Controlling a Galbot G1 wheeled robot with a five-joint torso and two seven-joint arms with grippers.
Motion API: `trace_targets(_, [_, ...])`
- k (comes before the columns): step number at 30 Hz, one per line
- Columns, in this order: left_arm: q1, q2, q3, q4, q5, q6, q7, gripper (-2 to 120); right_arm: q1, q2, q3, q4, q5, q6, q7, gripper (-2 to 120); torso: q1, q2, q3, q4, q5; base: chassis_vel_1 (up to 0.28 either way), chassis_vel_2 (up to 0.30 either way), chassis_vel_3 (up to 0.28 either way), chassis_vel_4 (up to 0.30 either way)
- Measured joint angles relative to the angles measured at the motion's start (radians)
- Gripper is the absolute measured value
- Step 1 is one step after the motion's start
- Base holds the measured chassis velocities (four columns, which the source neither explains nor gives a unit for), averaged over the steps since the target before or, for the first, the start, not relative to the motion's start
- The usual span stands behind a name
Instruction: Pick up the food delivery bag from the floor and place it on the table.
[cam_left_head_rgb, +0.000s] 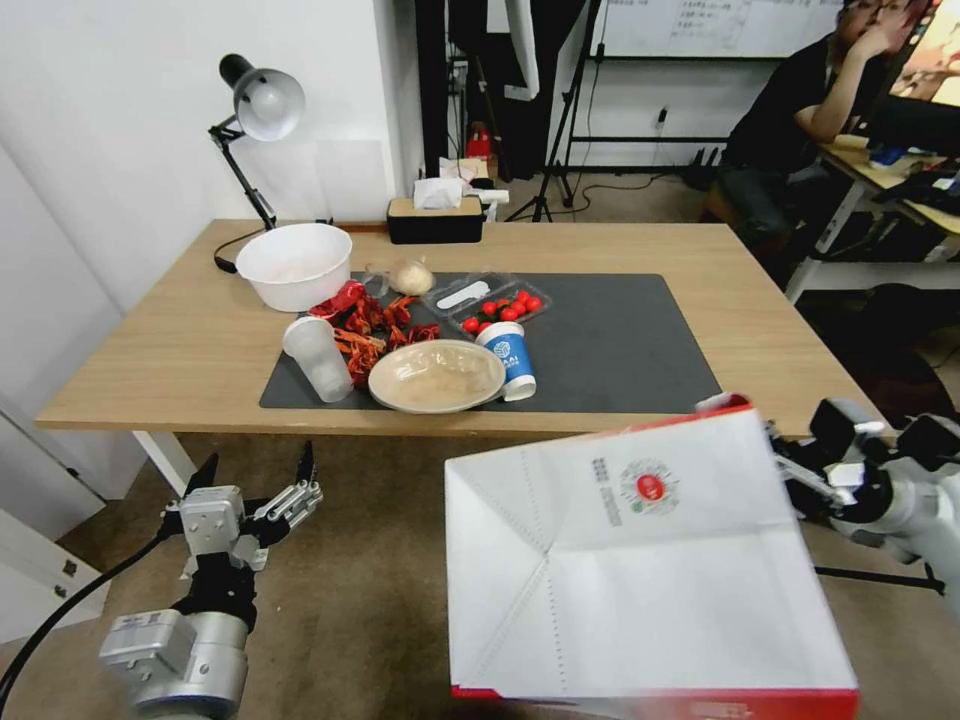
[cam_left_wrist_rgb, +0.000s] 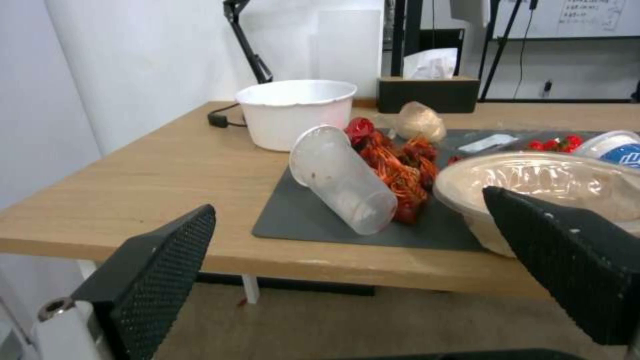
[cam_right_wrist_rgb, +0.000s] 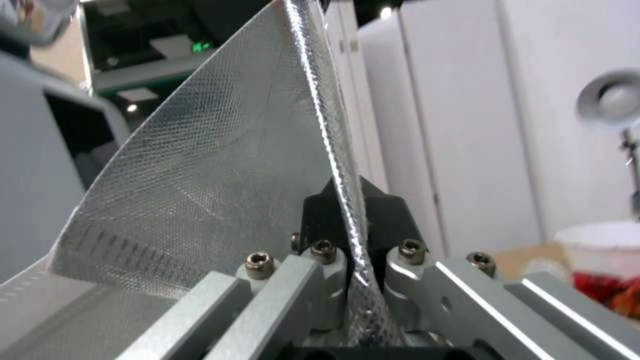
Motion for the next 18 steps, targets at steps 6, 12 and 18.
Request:
trace_targets(6, [-0.005,0.0,-0.003,0.004,-0.003,-0.005,-0.004,100,-0.023,-0.046,0.103,0.033,0.098,0.016,0.097,0,0.0,-0.001,-0.001,-0.0001,0.0,0.0,0.0,0.0,0.0])
trace_targets(12, [-0.008,0.0,-0.006,0.009,-0.01,-0.012,-0.007,100,-0.037,-0.08,0.201,0.076,0.171,0.081,0.303,0,-0.001,-0.002,-0.001,-0.0001,-0.0002,0.0,0.0,0.0,0.0])
trace_targets(18, [-0.014,-0.001,0.001,0.013,-0.016,-0.013,-0.015,100,-0.021,-0.08,0.254,0.215,0.23,0.214,0.865,0,-0.001,-0.003,-0.002,0.0,-0.0001,0.0,0.0,0.0,0.0])
